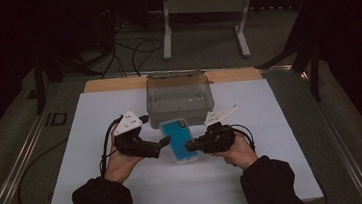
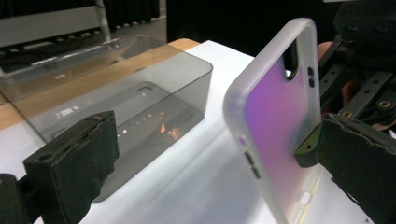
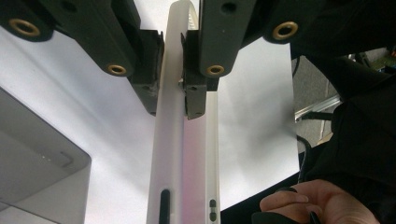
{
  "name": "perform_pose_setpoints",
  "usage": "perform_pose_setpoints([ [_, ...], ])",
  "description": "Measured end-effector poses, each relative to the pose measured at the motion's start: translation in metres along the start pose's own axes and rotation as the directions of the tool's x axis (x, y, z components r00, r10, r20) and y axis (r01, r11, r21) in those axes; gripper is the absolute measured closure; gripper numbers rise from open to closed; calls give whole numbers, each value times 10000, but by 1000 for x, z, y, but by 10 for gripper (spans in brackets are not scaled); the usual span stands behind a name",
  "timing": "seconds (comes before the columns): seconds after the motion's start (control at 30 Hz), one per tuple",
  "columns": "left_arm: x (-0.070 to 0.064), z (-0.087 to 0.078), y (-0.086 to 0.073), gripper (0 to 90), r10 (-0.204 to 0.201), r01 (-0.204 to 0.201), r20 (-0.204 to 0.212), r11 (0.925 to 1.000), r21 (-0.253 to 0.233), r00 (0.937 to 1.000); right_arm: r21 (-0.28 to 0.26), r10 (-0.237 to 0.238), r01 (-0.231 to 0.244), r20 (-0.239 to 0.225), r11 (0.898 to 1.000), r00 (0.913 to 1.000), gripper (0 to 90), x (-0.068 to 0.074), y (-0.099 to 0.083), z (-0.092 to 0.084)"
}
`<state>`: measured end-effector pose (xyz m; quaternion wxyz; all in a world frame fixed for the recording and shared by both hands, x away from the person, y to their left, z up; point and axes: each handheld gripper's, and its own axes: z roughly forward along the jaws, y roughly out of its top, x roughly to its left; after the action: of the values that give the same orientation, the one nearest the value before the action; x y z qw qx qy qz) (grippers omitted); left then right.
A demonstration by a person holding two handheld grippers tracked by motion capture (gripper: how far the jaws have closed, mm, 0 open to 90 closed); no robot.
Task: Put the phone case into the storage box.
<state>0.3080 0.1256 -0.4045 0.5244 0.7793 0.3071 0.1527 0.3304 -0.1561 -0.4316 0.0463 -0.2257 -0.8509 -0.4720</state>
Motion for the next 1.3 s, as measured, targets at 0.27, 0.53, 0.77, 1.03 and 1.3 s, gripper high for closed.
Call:
perform_pose_setpoints([
  [0.27, 2, -9, -8, 5, 188, -199, -861, 9997, -116, 9961, 65, -10, 7, 527, 10000, 9986, 817, 1, 1, -1],
  [0.53, 6, -16, -16, 5, 226, -245, -1400, 9996, -115, 9899, 165, -71, 55, 990, 9998, 9951, 817, 3, 2, -1],
  [0.77, 7, -18, -23, 5, 318, -326, -1939, 9995, -11, 9805, 84, -138, 129, 1267, 9999, 9918, 817, 5, 4, -4],
  [1.03, 9, -24, -32, 5, 286, -293, -2418, 9996, 5, 9699, 51, -102, 95, 1637, 9999, 9865, 817, 7, 4, -6],
  [1.3, 13, -29, -45, 5, 148, -124, -2714, 9999, 108, 9624, 73, -156, 144, 2073, 9999, 9782, 817, 9, 5, -5],
])
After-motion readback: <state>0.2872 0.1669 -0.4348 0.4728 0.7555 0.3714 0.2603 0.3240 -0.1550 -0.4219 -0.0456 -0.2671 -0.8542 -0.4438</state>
